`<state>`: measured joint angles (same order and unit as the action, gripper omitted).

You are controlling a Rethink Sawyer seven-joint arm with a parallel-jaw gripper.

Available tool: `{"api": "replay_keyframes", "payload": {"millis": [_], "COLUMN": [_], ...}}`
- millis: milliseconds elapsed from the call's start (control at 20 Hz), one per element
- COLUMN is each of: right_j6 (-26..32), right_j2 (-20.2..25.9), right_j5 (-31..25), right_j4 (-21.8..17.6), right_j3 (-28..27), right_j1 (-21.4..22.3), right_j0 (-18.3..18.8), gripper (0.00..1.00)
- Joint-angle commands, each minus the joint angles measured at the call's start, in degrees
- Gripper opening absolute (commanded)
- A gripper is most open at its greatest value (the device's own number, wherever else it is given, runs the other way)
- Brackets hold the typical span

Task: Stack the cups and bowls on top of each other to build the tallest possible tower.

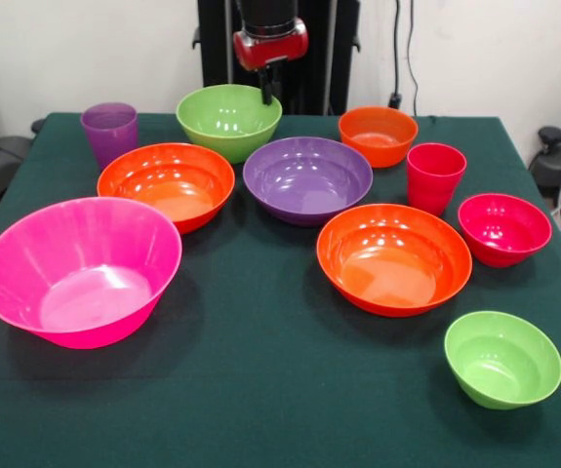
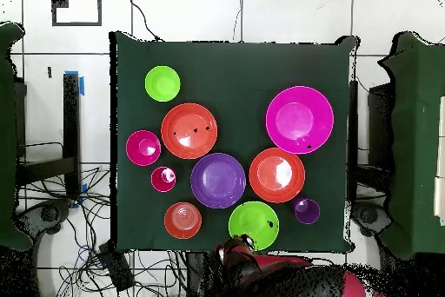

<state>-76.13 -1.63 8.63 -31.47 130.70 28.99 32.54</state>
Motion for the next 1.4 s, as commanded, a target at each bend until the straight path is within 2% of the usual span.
{"api": "replay_keyframes", "payload": {"millis": [50,200,300,400,600,1050,1400], "right_j6": [-6.10,-5.09,-3.46,-2.24,-1.85,-0.80,-0.56], "right_j2": [5.89,6.69,8.66,11.04,10.81,15.51,16.61], "right_j5": [-2.06,-9.81,-15.67,-19.17,-23.62,-32.84,-36.80], "right_j4": [-1.96,1.31,3.04,3.77,4.29,7.20,8.43], "right_j3": [-7.54,-5.27,-3.48,-2.12,-2.94,-1.64,-2.35], "right_j1": [-1.02,5.57,10.63,13.96,16.87,24.87,27.50], "right_j0": [0.67,-0.70,0.26,2.09,0.77,1.71,1.10], "gripper": [0.00,0.00,0.00,0.00,0.00,0.00,0.00]}}
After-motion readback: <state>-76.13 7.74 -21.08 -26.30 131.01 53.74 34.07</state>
